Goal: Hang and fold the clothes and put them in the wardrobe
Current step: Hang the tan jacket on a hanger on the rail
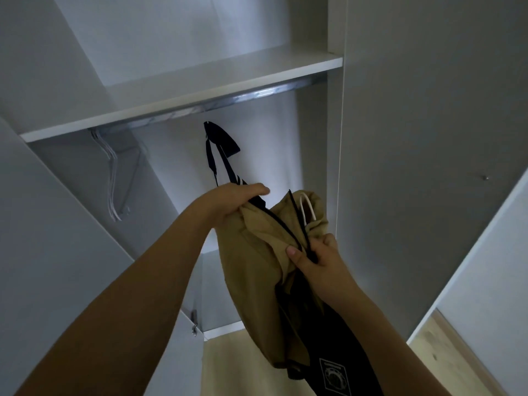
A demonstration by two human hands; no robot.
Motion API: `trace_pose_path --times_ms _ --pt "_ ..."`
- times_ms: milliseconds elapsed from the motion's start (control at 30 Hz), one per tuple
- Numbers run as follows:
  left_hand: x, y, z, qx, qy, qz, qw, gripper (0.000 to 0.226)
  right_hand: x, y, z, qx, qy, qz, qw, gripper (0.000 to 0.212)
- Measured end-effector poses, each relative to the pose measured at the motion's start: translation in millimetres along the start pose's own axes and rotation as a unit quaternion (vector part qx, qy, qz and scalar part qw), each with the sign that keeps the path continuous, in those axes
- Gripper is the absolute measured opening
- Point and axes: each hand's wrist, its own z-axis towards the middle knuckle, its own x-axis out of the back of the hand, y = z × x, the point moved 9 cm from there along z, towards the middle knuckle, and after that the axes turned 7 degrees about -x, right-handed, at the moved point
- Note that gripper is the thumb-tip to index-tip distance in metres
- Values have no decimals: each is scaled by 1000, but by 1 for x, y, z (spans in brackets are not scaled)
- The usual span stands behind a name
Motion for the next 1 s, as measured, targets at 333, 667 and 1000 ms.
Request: trace_pose_path --times_ms 333,667,1000 --pt "-36 17 6 69 -99 32 992 100 -2 -12 -9 69 7 -193 979 32" --pt "-43 42 15 -108 -76 214 968 18 0 1 -10 2 -14 -169 986 41" --pt "-77 80 -126 -593 9 457 663 27 21 21 2 -63 -37 220 973 47"
